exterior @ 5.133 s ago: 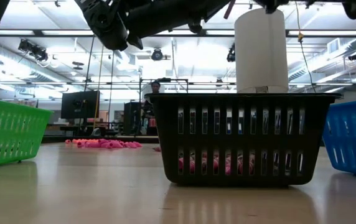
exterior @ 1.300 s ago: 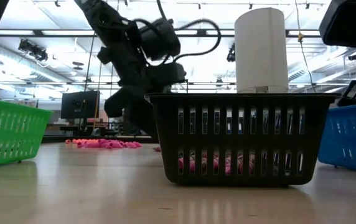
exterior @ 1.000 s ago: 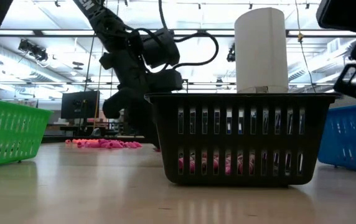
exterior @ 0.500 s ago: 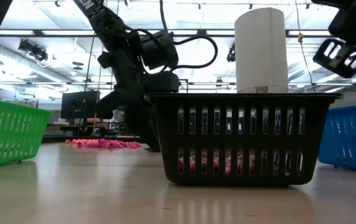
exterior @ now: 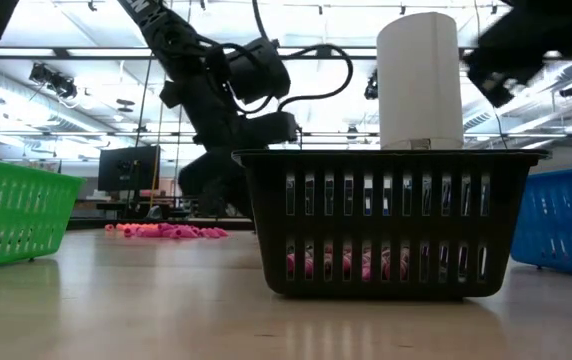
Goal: Sort crayons
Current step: Put the red crayon into the left blue bin
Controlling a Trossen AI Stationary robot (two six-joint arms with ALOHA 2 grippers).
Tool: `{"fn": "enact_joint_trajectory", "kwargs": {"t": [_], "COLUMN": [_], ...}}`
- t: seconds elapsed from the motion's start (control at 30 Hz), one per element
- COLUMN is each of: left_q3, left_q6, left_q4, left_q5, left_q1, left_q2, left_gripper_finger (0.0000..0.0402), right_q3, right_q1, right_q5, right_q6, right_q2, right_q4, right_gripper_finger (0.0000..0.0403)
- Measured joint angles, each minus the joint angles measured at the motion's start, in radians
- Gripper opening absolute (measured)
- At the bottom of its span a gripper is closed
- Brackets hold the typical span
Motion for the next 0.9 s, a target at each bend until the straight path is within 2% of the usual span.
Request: {"fn": "enact_joint_trajectory", "kwargs": {"t": [0.3, 0.43, 0.7, 0.9], "left_q3": [0.000, 0.000, 0.000, 0.000], "left_q6": [-0.046, -0.065, -0.079, -0.078], "left_q4": [0.130, 0.227, 0.385, 0.502], "left_q5": [-0.111, -0.113, -0.113, -0.113], "left_q1": [-0.010, -0.012, -0.019, -0.020], "left_q2": [-0.007, -0.007, -0.007, -0.007], "left_gripper_finger": [0.0012, 0.0013, 0.0013, 0.0013], "right_q3": [0.000, 0.000, 0.000, 0.000], "right_q1": [-0.056, -0.080, -0.162, -0.205], "right_q5": [0.271, 0.358, 0.323, 0.318], "right_q6": [-0.378, -0.460, -0.487, -0.576], "right_q2": [-0.015, -0.019, -0.080, -0.098], "right_q4": [0.149, 0.216, 0.228, 0.241], "right_gripper_finger": [0.0091, 0.0104, 0.0143, 0.0168]}}
